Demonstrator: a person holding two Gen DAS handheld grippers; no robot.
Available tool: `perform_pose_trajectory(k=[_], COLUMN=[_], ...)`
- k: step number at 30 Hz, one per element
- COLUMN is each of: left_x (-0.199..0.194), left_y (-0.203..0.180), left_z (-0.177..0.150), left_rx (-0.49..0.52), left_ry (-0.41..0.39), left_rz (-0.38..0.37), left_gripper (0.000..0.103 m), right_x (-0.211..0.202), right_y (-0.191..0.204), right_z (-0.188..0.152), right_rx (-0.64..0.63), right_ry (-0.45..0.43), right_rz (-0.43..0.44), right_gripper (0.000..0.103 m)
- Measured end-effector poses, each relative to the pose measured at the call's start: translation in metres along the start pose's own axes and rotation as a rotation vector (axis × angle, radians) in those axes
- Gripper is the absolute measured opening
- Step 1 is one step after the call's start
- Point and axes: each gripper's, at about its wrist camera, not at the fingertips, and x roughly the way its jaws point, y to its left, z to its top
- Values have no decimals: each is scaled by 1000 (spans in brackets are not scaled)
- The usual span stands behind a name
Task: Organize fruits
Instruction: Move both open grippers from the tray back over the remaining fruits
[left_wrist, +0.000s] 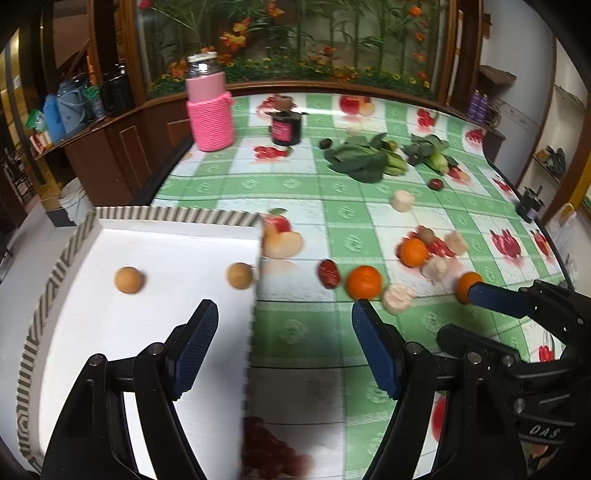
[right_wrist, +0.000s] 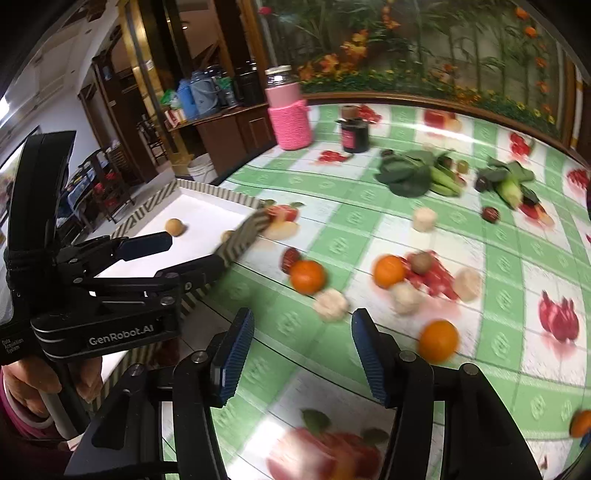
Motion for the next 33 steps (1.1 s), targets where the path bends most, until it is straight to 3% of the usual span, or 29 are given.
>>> perform_pose_trajectory(k=[15, 26, 33], left_x=[18, 43, 56], left_y=[-39, -63, -69], left_z=[-17, -18, -13], left_rx=[61, 70, 57], left_ry=[78, 144, 151], left_rz=[-71, -127, -107], left_gripper=[75, 75, 74], right_x=[-15, 0, 5], right_y=[-66, -81, -88], right_z=[-39, -36, -29], right_rx=[126, 124, 118], right_ry=[28, 50, 51], right_rz=[-92, -115, -122], right_gripper=[60, 61, 61])
